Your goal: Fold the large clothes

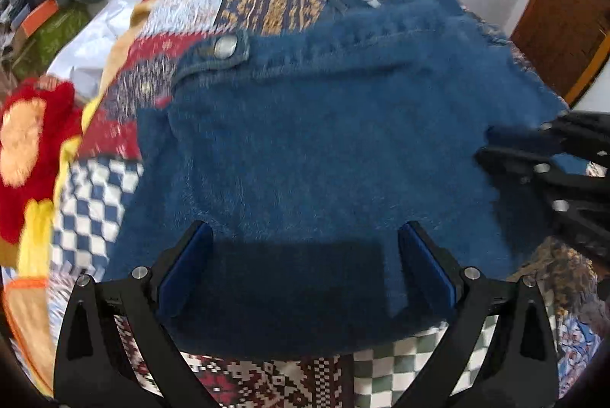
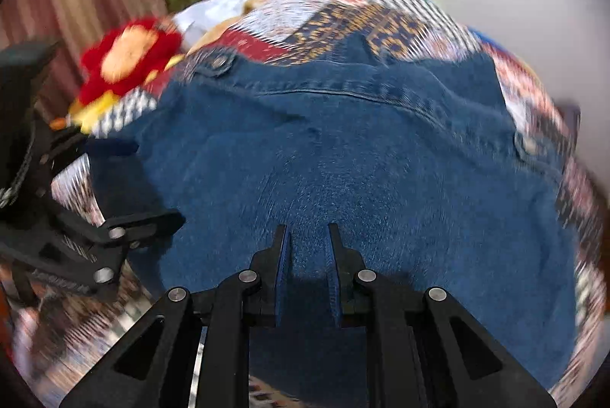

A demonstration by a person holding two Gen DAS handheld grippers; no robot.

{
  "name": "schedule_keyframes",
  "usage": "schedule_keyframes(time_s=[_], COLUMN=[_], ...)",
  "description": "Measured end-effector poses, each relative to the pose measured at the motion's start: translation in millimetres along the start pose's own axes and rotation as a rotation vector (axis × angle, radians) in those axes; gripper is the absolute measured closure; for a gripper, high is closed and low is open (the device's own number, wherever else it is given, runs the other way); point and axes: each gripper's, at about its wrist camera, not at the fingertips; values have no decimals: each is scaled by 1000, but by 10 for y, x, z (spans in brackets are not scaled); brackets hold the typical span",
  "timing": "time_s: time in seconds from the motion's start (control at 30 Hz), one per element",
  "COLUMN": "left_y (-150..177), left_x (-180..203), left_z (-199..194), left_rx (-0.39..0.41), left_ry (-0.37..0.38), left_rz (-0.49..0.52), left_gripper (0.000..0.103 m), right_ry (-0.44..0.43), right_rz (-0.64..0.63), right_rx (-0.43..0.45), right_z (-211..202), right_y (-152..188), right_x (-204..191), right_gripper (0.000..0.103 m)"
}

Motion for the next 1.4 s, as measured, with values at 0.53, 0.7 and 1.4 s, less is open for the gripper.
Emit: schedule_keyframes(time_s=[0.53,0.7,1.4], left_y=[308,378,1123], left_x=[-311,-430,-1094], left_z=[-193,-297,-1141], left_rx=[33,46,141], left_ry=[-58,-143,-186], left_rz=[-63,-100,-418], left_gripper=[1,1,2], right_ry=[176,156,79], right_rz=[78,187,535], right_rx=[-19,-53,5], right_z=[-98,-149,-895], right_y=[324,585,1085], right_x=[427,871,1629], right_gripper=[13,13,12])
Point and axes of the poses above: each gripper's, at about its wrist camera, not at the fingertips, and z roughly the way its jaws point, x to its right, y to its underside, and after that the axes turned 6 degrees about y, right-handed
